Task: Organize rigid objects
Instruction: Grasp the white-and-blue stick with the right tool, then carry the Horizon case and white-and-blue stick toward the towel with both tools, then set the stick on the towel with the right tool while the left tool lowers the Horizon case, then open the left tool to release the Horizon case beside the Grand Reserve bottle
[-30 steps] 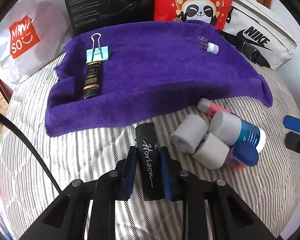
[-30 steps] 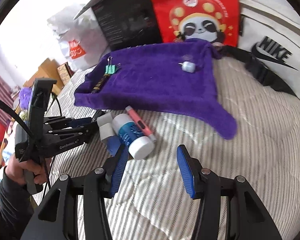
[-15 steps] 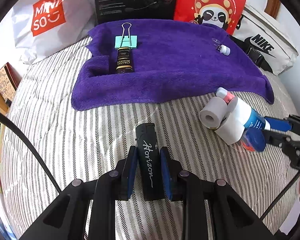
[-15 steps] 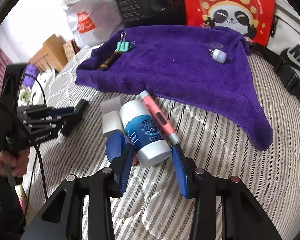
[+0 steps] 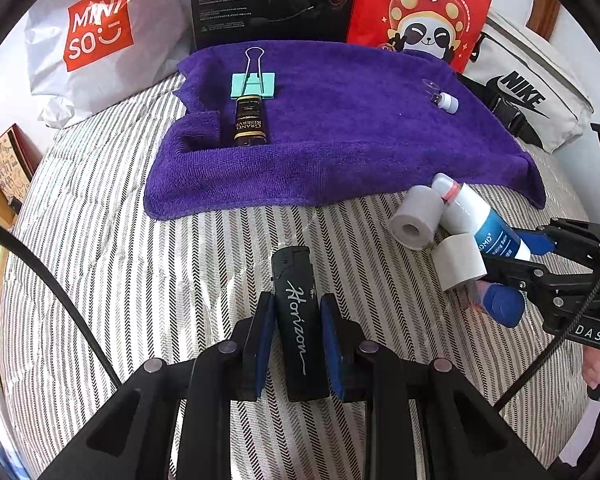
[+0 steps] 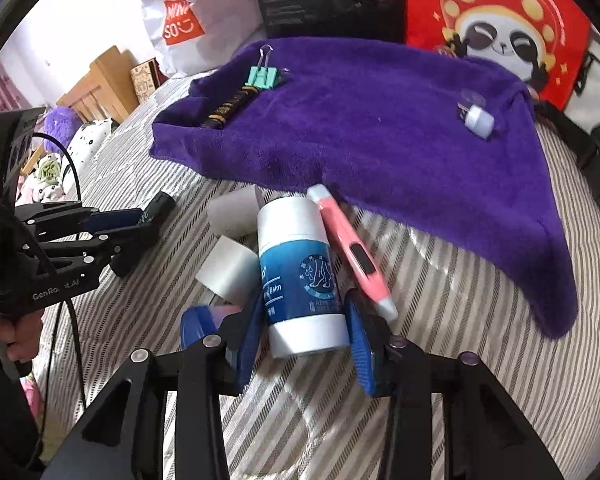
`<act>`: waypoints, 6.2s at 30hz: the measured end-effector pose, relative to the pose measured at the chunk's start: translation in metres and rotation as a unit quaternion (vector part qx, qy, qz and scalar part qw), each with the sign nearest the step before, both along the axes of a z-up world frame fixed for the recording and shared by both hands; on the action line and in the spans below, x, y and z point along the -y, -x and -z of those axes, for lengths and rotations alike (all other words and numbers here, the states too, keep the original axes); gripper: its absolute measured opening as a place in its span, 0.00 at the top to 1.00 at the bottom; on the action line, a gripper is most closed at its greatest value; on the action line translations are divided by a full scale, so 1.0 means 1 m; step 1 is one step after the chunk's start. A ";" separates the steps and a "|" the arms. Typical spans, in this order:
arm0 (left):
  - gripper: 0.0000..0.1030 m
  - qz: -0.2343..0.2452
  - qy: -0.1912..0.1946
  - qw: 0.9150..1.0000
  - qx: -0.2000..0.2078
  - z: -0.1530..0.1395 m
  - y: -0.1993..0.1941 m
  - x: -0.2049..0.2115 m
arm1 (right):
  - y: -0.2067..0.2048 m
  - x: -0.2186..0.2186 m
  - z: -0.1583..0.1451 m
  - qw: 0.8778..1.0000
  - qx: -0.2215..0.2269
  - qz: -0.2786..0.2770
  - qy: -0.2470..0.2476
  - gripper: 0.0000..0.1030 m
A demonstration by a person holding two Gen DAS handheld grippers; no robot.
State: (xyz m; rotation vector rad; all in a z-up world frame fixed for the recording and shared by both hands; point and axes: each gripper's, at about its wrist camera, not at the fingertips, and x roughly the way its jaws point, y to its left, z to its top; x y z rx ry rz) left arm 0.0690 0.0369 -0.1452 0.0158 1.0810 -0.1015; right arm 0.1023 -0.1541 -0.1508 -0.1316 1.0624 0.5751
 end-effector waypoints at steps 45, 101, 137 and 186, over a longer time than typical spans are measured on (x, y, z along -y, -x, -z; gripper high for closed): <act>0.78 -0.007 -0.035 0.999 -0.021 0.002 -0.006 0.013 | 0.053 0.058 0.003 0.996 0.061 0.058 0.039 0.64; 0.79 -0.017 0.021 0.999 0.039 -0.063 -0.045 -0.020 | -0.038 0.076 -0.067 0.991 0.083 0.106 -0.015 0.65; 0.79 -0.013 0.046 0.999 0.015 -0.041 -0.096 -0.027 | -0.129 0.048 -0.004 0.992 0.044 0.108 0.045 0.65; 0.79 -0.016 0.015 1.000 -0.021 -0.004 -0.163 0.012 | -0.057 0.093 -0.058 0.989 0.069 0.125 -0.039 0.51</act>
